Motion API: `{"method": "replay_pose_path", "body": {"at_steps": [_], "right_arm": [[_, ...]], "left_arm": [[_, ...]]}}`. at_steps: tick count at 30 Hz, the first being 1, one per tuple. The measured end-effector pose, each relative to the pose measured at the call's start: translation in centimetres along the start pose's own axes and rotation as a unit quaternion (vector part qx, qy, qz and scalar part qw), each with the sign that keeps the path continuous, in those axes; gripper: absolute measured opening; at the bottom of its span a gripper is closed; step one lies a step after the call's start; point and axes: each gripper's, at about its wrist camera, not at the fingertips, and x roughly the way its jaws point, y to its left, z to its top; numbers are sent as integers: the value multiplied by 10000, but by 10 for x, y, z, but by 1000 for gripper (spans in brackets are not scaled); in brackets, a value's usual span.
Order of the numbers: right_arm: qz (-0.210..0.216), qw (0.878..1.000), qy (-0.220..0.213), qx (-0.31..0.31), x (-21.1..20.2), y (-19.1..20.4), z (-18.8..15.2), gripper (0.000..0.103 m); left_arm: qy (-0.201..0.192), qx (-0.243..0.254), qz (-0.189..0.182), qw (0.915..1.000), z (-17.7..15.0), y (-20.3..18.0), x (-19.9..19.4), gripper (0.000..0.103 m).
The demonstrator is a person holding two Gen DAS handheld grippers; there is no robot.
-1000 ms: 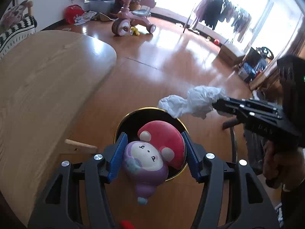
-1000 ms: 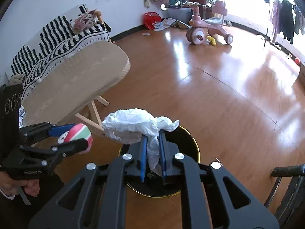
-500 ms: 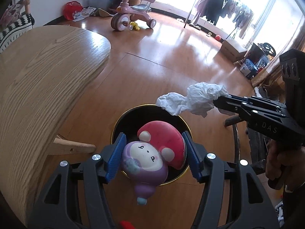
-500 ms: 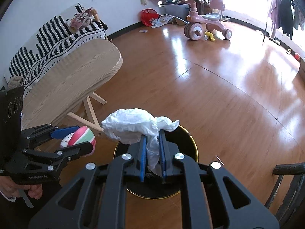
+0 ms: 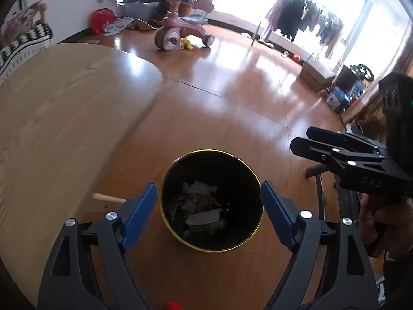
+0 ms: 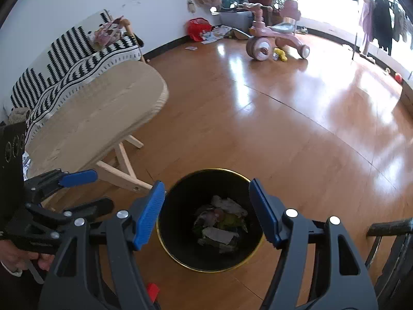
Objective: Collect trash
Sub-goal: 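Bring both tools back to the trash pile on the table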
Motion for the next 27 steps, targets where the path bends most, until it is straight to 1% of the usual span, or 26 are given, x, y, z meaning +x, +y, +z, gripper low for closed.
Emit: {"method": "replay_pose_path", "body": {"at_steps": [3, 4, 5, 7, 8, 9, 11, 12, 13, 14, 16, 17, 18, 19, 20, 22, 23, 24, 25, 27], "right_arm": [[125, 9997, -72, -174, -2, 26, 8, 67], [172, 9996, -90, -226, -2, 36, 11, 67], [278, 9990, -109, -332, -1, 54, 16, 67], [425, 9978, -118, -493, 1, 83, 21, 67], [545, 9965, -116, -618, 3, 104, 24, 67], [655, 9951, -119, -738, 5, 125, 27, 67], [935, 9903, -110, -1019, 10, 174, 31, 67], [1063, 9877, -89, -1145, 12, 199, 32, 67], [1147, 9857, -78, -1229, 13, 215, 33, 67], [1299, 9818, -47, -1384, 16, 243, 33, 67], [1515, 9754, 11, -1601, 20, 290, 32, 67], [1677, 9701, 51, -1752, 21, 321, 29, 67], [1777, 9663, 66, -1863, 22, 341, 28, 67], [1879, 9617, 81, -1993, 22, 364, 25, 67], [1997, 9562, 107, -2136, 21, 389, 21, 67], [2210, 9456, 155, -2382, 21, 433, 11, 67], [2273, 9419, 180, -2466, 21, 448, 7, 67], [2329, 9385, 210, -2539, 22, 461, 4, 67], [2407, 9340, 256, -2627, 25, 480, -1, 67], [2470, 9283, 322, -2759, 29, 502, -12, 67]], "left_arm": [[-163, -160, 121, 9997, -4, 23, -32, 82], [-248, -253, 206, 9992, -7, 35, -48, 82], [-299, -311, 267, 9987, -9, 42, -59, 82], [-494, -518, 485, 9963, -15, 67, -94, 83], [-578, -613, 594, 9947, -20, 78, -110, 83], [-723, -736, 772, 9917, -29, 96, -135, 83], [-913, -917, 1088, 9856, -49, 122, -174, 84], [-975, -1022, 1271, 9818, -61, 136, -193, 85], [-1014, -1117, 1417, 9784, -71, 147, -208, 86], [-1048, -1245, 1582, 9739, -84, 160, -226, 86], [-1089, -1598, 1943, 9617, -115, 188, -262, 86], [-1120, -1836, 2160, 9524, -137, 206, -284, 86], [-1135, -1999, 2314, 9453, -152, 217, -298, 86], [-1146, -2218, 2524, 9349, -173, 231, -317, 87], [-1154, -2346, 2640, 9284, -185, 240, -327, 87], [-1156, -2763, 2986, 9062, -226, 263, -359, 88], [-1153, -2873, 3054, 9005, -234, 269, -367, 88], [-1141, -3074, 3149, 8907, -252, 278, -379, 88], [-1139, -3245, 3203, 8827, -266, 286, -388, 88], [-1162, -3409, 3238, 8749, -280, 293, -397, 88]]}}
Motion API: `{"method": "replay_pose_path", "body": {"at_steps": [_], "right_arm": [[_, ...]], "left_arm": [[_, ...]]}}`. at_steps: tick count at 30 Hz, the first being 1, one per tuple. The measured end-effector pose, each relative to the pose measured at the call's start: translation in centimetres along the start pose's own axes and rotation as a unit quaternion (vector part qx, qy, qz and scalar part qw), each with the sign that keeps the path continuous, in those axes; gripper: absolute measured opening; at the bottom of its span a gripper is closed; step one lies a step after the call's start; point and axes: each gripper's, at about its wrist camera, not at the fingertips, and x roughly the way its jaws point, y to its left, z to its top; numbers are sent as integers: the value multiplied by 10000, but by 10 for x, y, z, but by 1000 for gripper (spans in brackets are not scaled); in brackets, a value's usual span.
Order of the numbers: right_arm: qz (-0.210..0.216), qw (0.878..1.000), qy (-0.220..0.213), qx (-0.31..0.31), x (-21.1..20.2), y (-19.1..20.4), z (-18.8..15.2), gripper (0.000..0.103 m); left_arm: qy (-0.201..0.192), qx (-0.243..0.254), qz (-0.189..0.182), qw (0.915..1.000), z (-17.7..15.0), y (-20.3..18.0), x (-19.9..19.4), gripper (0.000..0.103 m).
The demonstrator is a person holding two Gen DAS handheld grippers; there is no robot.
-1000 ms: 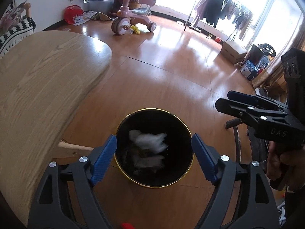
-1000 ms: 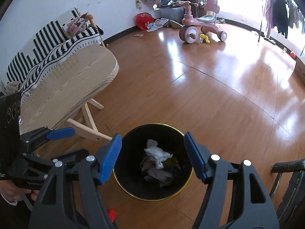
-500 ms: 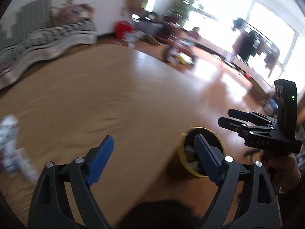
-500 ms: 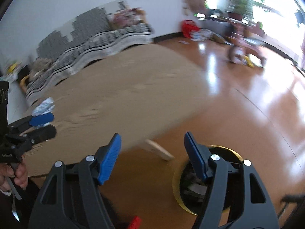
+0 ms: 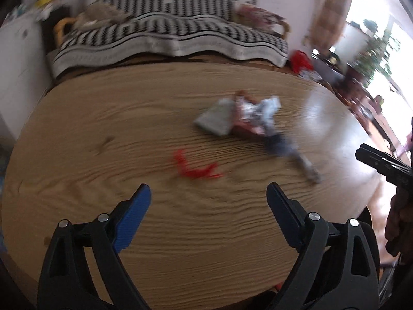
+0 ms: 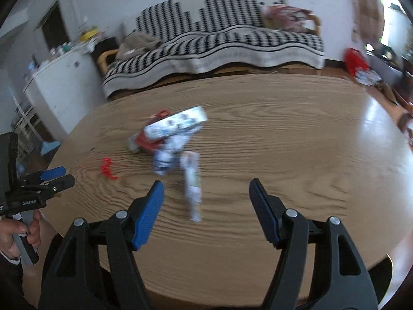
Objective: Collect trash
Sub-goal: 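Bring both tools back to the trash pile on the table, then grasp the red ribbon with the left tool while the right tool grasps the white-green wrapper strip, then carry both items over the black bin and open both tools to drop them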
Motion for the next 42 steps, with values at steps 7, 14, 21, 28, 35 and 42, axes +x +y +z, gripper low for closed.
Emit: {"method": "replay_pose_path", "body": {"at_steps": [7, 14, 21, 28, 35, 42], "right_arm": [[-83, 9989, 334, -316, 44, 33, 0, 67], [-332, 9975, 507, -373, 75, 21, -4, 67], [-448, 9957, 685, -433, 104, 12, -12, 62], [-483, 9946, 628, -676, 107, 16, -16, 15], [-459, 9954, 595, -600, 103, 15, -16, 15], [-425, 9968, 381, -553, 80, 14, -11, 15]], "left_arm": [[112, -92, -55, 9999, 2, 12, 25, 90], [357, -246, -56, 9990, 9, 5, 81, 90], [293, -220, 274, 9990, 18, 1, 99, 91], [163, -17, 742, 9971, 16, -3, 95, 36], [228, -212, 572, 9979, 13, 2, 89, 33], [268, -292, 526, 9978, 12, 3, 83, 33]]}}
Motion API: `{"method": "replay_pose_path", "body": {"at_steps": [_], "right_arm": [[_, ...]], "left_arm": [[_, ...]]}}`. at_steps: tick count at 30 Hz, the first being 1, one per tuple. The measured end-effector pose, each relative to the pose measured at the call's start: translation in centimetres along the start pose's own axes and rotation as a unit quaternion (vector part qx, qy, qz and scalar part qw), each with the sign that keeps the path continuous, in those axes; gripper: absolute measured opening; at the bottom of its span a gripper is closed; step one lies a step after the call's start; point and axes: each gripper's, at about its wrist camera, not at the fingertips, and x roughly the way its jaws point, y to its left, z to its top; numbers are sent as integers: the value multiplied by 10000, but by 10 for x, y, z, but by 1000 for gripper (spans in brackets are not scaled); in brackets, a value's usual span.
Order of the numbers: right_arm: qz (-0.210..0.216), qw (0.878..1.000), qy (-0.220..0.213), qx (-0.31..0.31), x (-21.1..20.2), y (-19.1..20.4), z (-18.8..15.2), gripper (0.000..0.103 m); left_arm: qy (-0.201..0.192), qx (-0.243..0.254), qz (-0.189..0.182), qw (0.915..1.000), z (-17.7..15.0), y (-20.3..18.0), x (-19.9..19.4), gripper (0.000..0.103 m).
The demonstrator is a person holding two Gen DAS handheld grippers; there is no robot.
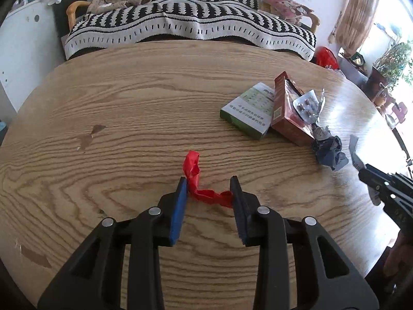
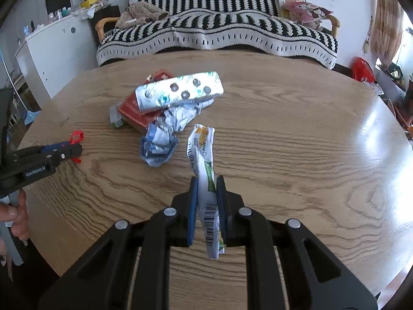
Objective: Collect trash
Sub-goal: 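Carry both items over the black bin and open both tools to drop them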
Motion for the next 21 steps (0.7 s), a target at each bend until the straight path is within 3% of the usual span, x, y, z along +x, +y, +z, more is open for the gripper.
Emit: {"method": "replay_pose_path", "body": {"at_steps": [5, 10, 17, 21], "right_arm": [[-43, 9997, -199, 122, -27, -18, 0, 15], [-264, 9977, -444, 443, -68, -65, -14, 15], [-876, 9881, -660, 1078, -136, -150, -61, 15], [-1307, 9767, -734, 1533, -178, -205, -102, 15]], "left_arm": [[-45, 59, -141, 9999, 6, -14, -15, 33], [-179, 437, -333, 9983, 12, -62, -32, 33], [-312, 1312, -1003, 9858, 13, -186, -48, 33], [-290, 1903, -1597, 9682, -1, -279, -55, 33]]}}
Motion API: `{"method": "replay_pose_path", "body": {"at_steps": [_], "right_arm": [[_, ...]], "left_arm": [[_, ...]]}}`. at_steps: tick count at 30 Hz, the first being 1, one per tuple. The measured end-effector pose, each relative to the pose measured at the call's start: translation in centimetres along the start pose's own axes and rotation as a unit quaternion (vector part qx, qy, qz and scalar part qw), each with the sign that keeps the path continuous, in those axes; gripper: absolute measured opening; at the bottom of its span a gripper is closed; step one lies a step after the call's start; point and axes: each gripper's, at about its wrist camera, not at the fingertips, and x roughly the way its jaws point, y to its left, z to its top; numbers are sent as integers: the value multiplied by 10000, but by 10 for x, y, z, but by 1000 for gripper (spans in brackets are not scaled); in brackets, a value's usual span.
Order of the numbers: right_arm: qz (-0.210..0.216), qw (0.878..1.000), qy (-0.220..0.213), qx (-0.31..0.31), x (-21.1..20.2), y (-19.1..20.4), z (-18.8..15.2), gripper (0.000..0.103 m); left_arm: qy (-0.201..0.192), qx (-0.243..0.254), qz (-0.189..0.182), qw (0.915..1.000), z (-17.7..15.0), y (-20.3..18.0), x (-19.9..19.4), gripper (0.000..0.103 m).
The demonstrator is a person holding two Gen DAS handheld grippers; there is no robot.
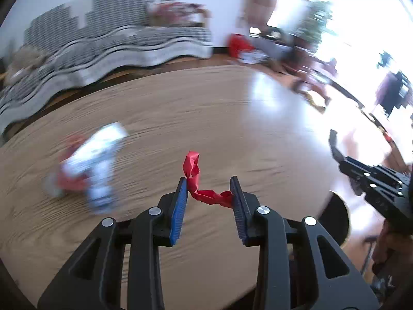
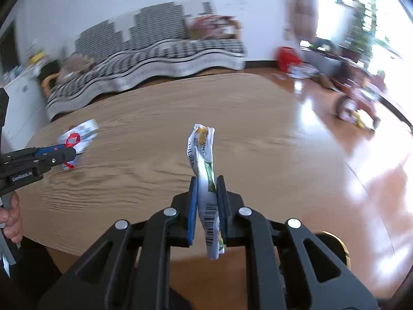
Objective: Collect trash
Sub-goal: 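Carry both items over the black bin and open both tools to drop them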
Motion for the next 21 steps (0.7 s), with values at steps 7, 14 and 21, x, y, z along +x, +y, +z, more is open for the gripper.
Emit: {"method": "replay_pose_path", "body": {"at_steps": [7, 14, 21], "right_arm": [[-801, 9934, -15, 820, -49, -119, -46, 15], [-1236, 9812, 113, 1479, -76, -198, -98, 15], [-1228, 9743, 401, 1845, -59, -228, -132, 15]], "left_arm": [[84, 845, -1014, 9912, 12, -150, 36, 33], [340, 1499, -1743, 9726, -6, -260, 67, 33], [960, 1660, -2205, 9563, -50, -316, 118, 33]]}}
